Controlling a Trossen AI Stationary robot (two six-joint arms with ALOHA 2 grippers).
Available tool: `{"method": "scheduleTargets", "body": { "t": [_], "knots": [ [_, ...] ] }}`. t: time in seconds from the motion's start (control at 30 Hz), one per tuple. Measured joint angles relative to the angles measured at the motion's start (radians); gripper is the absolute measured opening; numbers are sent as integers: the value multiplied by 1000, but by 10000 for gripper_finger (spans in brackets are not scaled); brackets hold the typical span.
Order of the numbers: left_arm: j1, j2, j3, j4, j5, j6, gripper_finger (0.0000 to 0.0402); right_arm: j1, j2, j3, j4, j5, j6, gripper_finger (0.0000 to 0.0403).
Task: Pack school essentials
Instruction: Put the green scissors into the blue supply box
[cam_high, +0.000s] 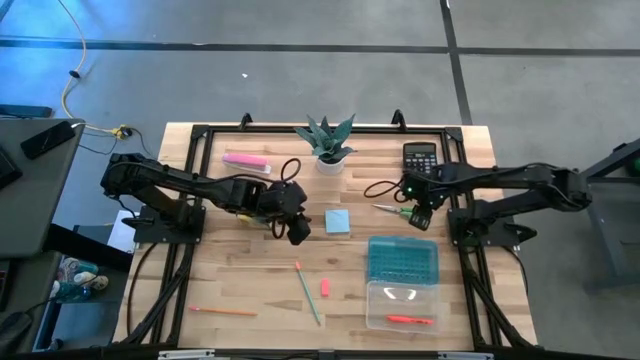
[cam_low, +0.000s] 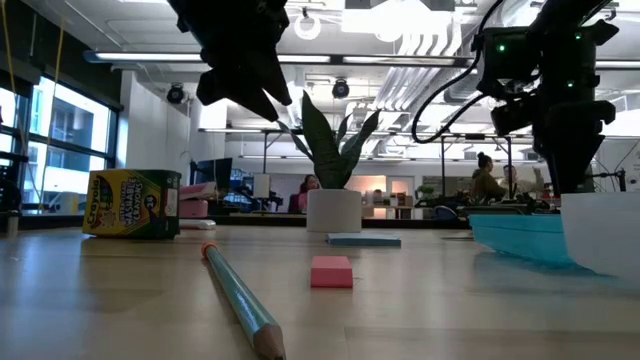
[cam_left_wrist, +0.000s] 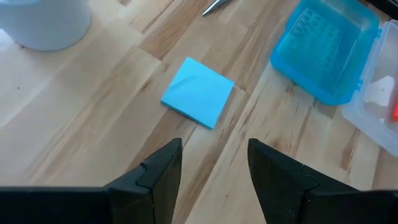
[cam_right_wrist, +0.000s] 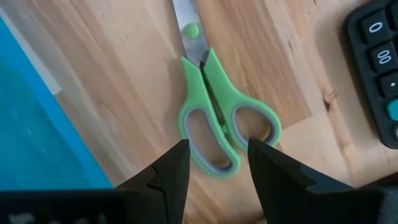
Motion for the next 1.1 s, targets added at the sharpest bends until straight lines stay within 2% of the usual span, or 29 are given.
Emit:
{"method": "scheduleTargets", "body": {
  "t": [0.3,0.47,0.87,1.1],
  "knots": [
    [0,0,0,2,-2,13,172,0,114,0,0,1,-1,154],
    [0,0,0,1,-2,14,172,0,186,0,1,37,20,154],
    [0,0,0,0,-2,13,172,0,298,0,113,52,42,154],
    [0,0,0,1,-2,8,172,-2,376,6,114,63,49,154]
  ]
}}
